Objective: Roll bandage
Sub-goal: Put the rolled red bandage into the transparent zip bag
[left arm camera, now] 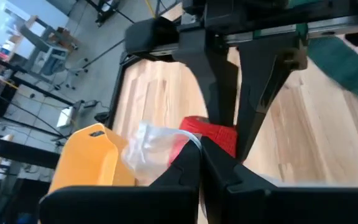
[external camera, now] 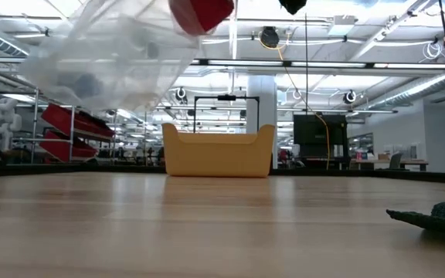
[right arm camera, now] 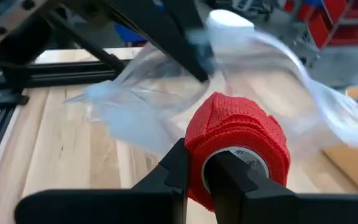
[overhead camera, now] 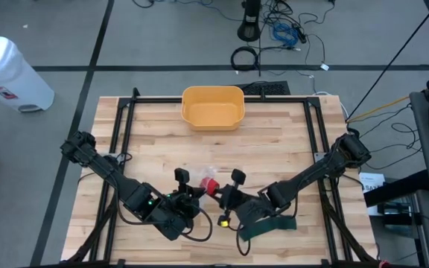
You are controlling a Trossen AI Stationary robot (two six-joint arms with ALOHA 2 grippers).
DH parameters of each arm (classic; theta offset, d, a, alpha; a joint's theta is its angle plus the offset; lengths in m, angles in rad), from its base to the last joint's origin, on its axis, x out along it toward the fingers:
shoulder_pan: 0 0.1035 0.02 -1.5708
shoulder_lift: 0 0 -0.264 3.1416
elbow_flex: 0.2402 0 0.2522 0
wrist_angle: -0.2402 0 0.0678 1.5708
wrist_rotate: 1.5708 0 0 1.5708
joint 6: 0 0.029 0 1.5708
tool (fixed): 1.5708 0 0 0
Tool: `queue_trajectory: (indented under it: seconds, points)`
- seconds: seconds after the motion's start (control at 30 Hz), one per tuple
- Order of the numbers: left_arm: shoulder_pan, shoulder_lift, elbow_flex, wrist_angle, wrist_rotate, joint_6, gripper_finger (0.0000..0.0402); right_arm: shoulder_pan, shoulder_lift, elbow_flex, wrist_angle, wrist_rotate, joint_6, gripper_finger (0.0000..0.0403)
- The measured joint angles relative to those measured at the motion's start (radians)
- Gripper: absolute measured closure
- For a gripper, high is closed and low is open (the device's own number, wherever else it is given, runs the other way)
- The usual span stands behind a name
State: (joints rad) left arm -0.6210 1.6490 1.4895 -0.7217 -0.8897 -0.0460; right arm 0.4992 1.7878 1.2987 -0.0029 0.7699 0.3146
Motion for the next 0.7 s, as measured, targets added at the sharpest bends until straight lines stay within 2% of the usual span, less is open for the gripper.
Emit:
queue_trajectory:
  seconds: [0.13, 0.3, 0.5, 0.7]
  points:
    - [0.013, 0.000, -0.002, 0.020, 0.051, -0.001, 0.0400, 0.000, 0.000, 0.000, 0.083, -0.014, -0.145, 0.0367]
    - [0.010, -0.003, -0.002, 0.057, 0.065, 0.015, 0.0400, 0.003, 0.002, -0.001, 0.140, -0.017, -0.296, 0.0367]
    - [0.006, 0.000, 0.000, 0.086, 0.072, 0.056, 0.0400, -0.021, 0.001, 0.000, 0.063, -0.051, -0.246, 0.0367]
    - [0.009, 0.000, 0.000, 0.085, 0.078, 0.054, 0.0400, -0.028, 0.001, 0.000, 0.041, -0.203, -0.230, 0.0367]
